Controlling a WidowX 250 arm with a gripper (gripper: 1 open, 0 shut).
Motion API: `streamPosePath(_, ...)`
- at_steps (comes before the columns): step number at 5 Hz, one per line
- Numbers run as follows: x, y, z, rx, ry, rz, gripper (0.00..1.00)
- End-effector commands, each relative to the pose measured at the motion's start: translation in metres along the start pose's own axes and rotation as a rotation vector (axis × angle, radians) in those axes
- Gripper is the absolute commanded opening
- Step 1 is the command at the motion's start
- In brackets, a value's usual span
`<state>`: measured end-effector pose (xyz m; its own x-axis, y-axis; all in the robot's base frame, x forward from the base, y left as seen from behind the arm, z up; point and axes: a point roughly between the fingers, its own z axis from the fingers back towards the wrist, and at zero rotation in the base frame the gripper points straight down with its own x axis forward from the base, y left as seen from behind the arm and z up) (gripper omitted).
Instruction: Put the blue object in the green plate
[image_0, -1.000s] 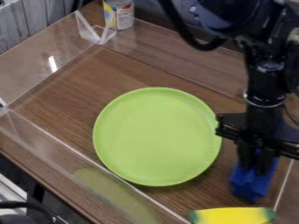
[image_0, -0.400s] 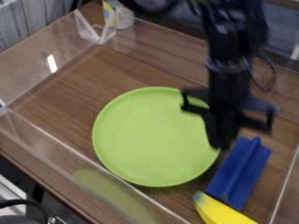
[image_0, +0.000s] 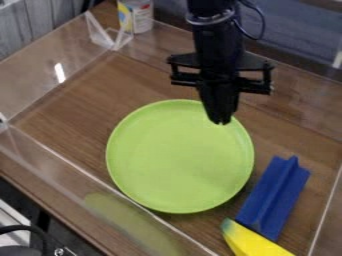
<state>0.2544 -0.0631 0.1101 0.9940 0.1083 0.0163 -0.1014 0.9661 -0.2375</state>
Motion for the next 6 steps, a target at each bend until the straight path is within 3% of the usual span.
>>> streamPosePath(1,-0.001,-0.016,0.000,-0.004,-0.015,-0.050,0.00)
streamPosePath(3,-0.010,-0.050,-0.022,-0.008,0.014,-0.120,0.00)
streamPosePath(4,-0.011,-0.049,-0.023,-0.009,0.014,-0.132,0.00)
streamPosePath(6,-0.007,-0.020,0.003,-0.011,-0.015,-0.096,0.00)
